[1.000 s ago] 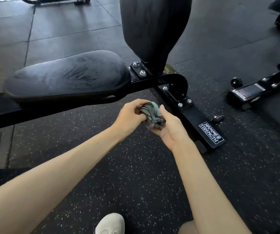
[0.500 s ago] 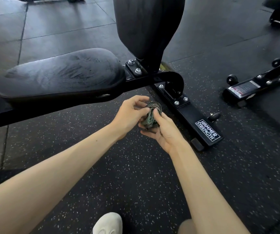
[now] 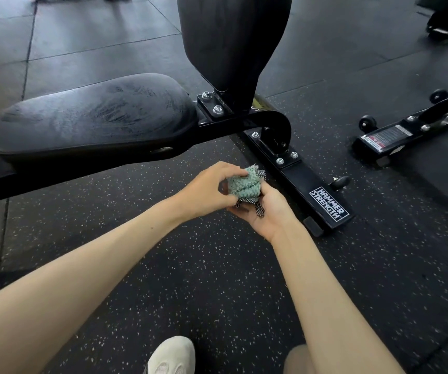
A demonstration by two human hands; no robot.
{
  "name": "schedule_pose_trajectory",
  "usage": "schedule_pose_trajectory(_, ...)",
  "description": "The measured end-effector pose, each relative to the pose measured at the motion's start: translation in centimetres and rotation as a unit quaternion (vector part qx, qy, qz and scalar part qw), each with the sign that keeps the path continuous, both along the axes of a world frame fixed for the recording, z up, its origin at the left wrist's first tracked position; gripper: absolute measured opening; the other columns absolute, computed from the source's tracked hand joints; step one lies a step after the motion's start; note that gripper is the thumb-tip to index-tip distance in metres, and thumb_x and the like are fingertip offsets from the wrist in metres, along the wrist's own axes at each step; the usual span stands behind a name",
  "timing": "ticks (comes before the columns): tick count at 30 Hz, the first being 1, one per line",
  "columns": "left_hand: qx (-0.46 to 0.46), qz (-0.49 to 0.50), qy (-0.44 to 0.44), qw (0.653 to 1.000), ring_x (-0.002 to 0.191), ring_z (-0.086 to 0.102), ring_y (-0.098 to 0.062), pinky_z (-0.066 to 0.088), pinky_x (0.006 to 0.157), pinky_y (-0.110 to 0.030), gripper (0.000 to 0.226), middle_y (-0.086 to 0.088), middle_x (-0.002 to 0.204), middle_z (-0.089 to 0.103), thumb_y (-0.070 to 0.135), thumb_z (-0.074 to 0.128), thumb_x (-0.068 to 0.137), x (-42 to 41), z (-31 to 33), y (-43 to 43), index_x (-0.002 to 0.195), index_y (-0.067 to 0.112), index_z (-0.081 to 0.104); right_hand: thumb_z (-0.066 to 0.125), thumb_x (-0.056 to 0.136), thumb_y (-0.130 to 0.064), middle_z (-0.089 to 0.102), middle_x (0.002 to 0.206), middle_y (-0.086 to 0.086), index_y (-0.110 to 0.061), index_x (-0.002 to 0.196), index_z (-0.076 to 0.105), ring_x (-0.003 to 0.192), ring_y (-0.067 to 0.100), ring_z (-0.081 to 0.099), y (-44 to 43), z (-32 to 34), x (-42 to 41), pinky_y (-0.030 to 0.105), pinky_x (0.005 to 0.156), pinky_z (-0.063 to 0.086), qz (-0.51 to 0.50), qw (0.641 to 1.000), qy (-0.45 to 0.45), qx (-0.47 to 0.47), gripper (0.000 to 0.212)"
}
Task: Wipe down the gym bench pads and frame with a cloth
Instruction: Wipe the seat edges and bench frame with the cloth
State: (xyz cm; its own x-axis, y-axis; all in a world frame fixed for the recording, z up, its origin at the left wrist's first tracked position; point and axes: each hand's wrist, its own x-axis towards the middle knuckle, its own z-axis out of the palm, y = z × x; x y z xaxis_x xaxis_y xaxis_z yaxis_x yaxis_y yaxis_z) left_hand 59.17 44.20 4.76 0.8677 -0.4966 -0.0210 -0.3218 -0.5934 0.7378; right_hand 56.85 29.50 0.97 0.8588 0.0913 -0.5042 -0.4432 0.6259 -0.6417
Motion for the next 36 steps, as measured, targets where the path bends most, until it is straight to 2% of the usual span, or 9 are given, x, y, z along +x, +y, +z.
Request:
schedule_pose_trajectory(7,0.046,-0.027,-0.036,0.998,0.118,0.047,-0.008,0.032,0.096,-0.013,0.045,0.004,0.13,0.051,0.023,0.071,0.084,0.5,-0.2,0.0,0.127,0.024,0.059,0.031,0.105,-0.035,0.066,0.109,0.015,-0.008,0.113,0.061,0.091,0.027,0.064,-0.3,0.0,-0.3,0.045,0.086,0.052,0.009,1.0,0.012,-0.011,0.041)
schedule_pose_trajectory(11,-0.011,-0.024,0.047,0.999,0.109,0.057,-0.01,0.046,0.097,-0.026,0.028,0.003,0.117,0.061,0.023,0.068,0.087,1.0,0.0,0.3,0.115,0.027,0.065,0.032,0.104,-0.039,0.065,0.112,0.017,-0.009,0.114,0.061,0.094,0.029,0.064,-0.5,-0.1,-0.3,0.044,0.089,0.05,0.022,0.999,0.015,-0.041,0.043)
schedule_pose_trajectory(14,-0.037,-0.003,0.069,0.997,0.092,0.062,-0.01,0.049,0.081,-0.019,0.014,-0.003,0.103,0.068,0.023,0.055,0.096,0.8,0.3,0.3,0.103,0.02,0.067,0.028,0.1,-0.055,0.066,0.116,0.018,-0.012,0.12,0.061,0.107,0.034,0.064,-0.7,-0.3,-0.3,0.043,0.084,0.052,0.051,0.997,0.012,-0.058,0.058)
schedule_pose_trajectory(16,-0.085,0.082,0.106,0.987,0.094,0.061,-0.018,0.049,0.09,-0.028,0.024,-0.01,0.104,0.069,0.029,0.049,0.1,1.0,0.1,0.2,0.099,0.013,0.067,0.03,0.094,-0.064,0.069,0.114,0.015,-0.016,0.12,0.062,0.107,0.03,0.065,-0.8,-0.3,-0.4,0.042,0.084,0.054,0.088,0.992,-0.003,-0.088,0.063)
schedule_pose_trajectory(19,-0.243,0.221,0.252,0.91,0.103,0.063,-0.023,0.048,0.096,-0.046,0.033,-0.012,0.11,0.068,0.031,0.042,0.102,1.5,0.4,-0.1,0.108,0.008,0.064,0.058,0.091,-0.044,0.071,0.104,0.009,-0.015,0.106,0.065,0.094,0.022,0.068,-0.7,0.1,-0.6,0.043,0.087,0.054,0.112,0.982,-0.024,-0.151,0.034)
schedule_pose_trajectory(22,-0.358,0.304,0.356,0.808,0.104,0.063,-0.027,0.053,0.071,-0.04,0.036,-0.013,0.12,0.063,0.027,0.037,0.104,1.7,0.7,-0.2,0.124,0.002,0.053,0.066,0.088,-0.014,0.071,0.093,0.006,-0.011,0.097,0.065,0.08,0.018,0.066,-0.8,0.3,-0.8,0.037,0.081,0.054,0.12,0.977,-0.034,-0.171,0.009)
schedule_pose_trajectory(27,-0.382,0.367,0.383,0.757,0.104,0.063,-0.027,0.054,0.069,-0.043,0.035,-0.013,0.119,0.065,0.029,0.038,0.103,1.5,0.2,-0.3,0.123,0.003,0.052,0.071,0.085,-0.032,0.073,0.087,0.007,-0.007,0.102,0.068,0.075,0.02,0.065,-1.2,0.4,-0.9,0.04,0.084,0.053,0.141,0.962,-0.002,-0.233,0.031)
schedule_pose_trajectory(32,-0.333,0.279,0.36,0.826,0.099,0.067,-0.023,0.055,0.086,-0.041,0.03,-0.011,0.113,0.069,0.017,0.067,0.087,1.3,0.6,-0.5,0.114,0.006,0.058,0.069,0.085,-0.042,0.072,0.099,0.009,-0.011,0.103,0.067,0.082,0.02,0.066,-1.0,0.4,-1.1,0.042,0.09,0.05,0.142,0.95,0.03,-0.277,0.035)
schedule_pose_trajectory(36,-0.244,0.334,0.195,0.89,0.096,0.064,-0.021,0.054,0.083,-0.039,0.026,-0.005,0.101,0.066,0.002,0.071,0.082,1.4,0.2,-1.1,0.097,0.015,0.054,0.055,0.097,-0.035,0.066,0.081,0.008,-0.004,0.106,0.066,0.072,0.016,0.062,-1.3,-0.1,-0.9,0.027,0.067,0.05,0.042,0.942,0.092,-0.321,0.034)
